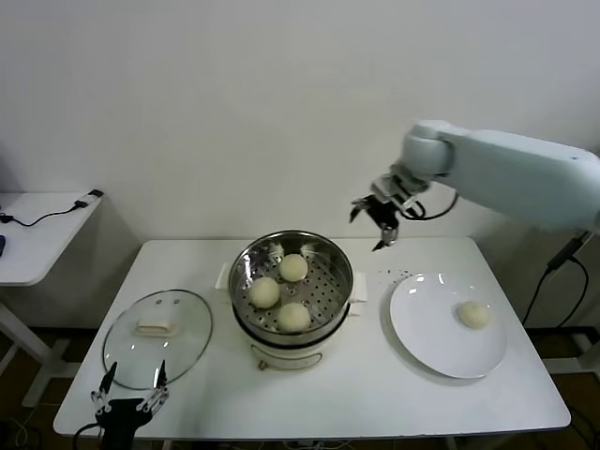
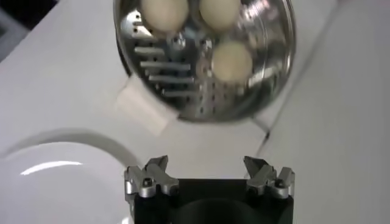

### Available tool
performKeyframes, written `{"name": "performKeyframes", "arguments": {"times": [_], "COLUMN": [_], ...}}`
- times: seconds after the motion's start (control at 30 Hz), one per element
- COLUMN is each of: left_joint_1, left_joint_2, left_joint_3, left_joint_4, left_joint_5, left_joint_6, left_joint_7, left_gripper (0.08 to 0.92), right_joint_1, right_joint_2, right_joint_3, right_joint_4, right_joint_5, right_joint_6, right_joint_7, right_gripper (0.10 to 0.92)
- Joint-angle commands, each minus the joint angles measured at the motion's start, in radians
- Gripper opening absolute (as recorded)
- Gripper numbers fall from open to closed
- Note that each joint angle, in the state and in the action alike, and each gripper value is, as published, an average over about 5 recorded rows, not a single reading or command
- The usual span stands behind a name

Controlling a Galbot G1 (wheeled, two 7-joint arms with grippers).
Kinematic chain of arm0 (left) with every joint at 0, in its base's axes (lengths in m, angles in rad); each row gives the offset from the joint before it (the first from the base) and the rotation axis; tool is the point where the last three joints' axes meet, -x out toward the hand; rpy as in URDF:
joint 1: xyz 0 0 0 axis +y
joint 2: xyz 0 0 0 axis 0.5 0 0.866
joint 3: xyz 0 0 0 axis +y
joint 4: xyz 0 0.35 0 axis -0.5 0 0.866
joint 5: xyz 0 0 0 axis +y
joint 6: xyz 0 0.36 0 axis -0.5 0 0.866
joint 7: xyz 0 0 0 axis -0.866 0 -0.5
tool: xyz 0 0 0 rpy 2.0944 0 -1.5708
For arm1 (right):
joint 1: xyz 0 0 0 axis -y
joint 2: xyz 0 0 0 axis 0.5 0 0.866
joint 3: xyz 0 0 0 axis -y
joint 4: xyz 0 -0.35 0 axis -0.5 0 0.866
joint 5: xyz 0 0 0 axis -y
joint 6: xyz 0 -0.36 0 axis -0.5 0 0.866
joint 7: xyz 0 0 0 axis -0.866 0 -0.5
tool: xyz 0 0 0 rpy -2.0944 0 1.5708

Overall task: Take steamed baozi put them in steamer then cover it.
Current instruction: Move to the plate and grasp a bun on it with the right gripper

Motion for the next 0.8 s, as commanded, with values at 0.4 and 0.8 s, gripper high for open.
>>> {"name": "performKeyframes", "arguments": {"times": [0.4,0.8], "left_joint_1": [0.006,0.011], "left_joint_2": [-0.005,-0.016], "left_joint_3": [0.0,0.001], "left_joint_4": [-0.001,0.007], "left_joint_5": [0.018,0.037], "left_joint_6": [0.005,0.005], "left_joint_7": [0.0,-0.002], "left_gripper": [0.823,0.823], "right_joint_1": [-0.566,-0.706], "right_joint_2": [-0.285,-0.181], "right_joint_3": [0.458,0.627], "right_joint_4": [-0.259,-0.403], "right_joint_5": [-0.357,-0.496], "right_joint_6": [-0.042,0.027], "right_joint_7": [-0.105,-0.097], "right_gripper": [0.823,0.823]}}
